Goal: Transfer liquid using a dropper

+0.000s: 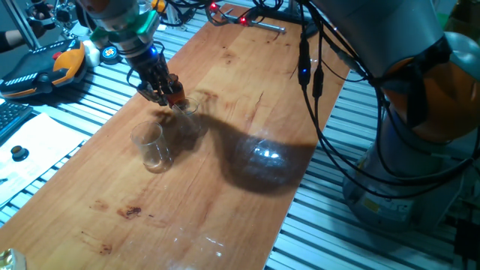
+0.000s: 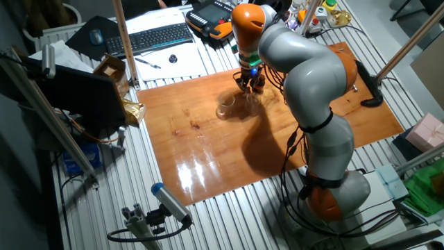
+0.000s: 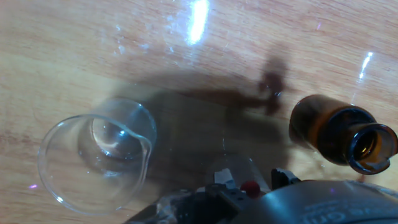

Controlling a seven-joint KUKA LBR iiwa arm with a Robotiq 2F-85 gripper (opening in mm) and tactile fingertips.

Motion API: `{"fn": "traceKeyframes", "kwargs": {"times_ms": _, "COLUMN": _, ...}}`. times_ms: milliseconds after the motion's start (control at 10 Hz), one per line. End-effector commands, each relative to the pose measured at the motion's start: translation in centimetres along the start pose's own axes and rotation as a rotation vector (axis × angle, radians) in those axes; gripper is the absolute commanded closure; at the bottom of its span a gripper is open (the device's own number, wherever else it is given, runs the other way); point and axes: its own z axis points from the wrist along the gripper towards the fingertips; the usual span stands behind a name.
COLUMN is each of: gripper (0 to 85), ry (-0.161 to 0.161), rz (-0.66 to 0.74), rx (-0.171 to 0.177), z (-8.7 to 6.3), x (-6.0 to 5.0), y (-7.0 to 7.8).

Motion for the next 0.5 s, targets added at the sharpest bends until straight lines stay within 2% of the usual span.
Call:
{"fn": "traceKeyframes", "kwargs": {"times_ms": 0, "gripper": 45.7, "ry": 0.002, "rz": 0.001, "rx": -0.003, "z": 0.00, "x": 0.00, "y": 0.00}}
{"fn": "traceKeyframes", "kwargs": {"times_ms": 200, "gripper": 45.3, "ry": -0.005, "rz": -0.004, "rx": -0.017, "z": -0.01, "x": 0.00, "y": 0.00}}
{"fn": "traceKeyframes", "kwargs": {"times_ms": 400, "gripper": 45.7, "ry": 0.005, "rz": -0.008, "rx": -0.021, "z": 0.01, "x": 0.07, "y": 0.00}}
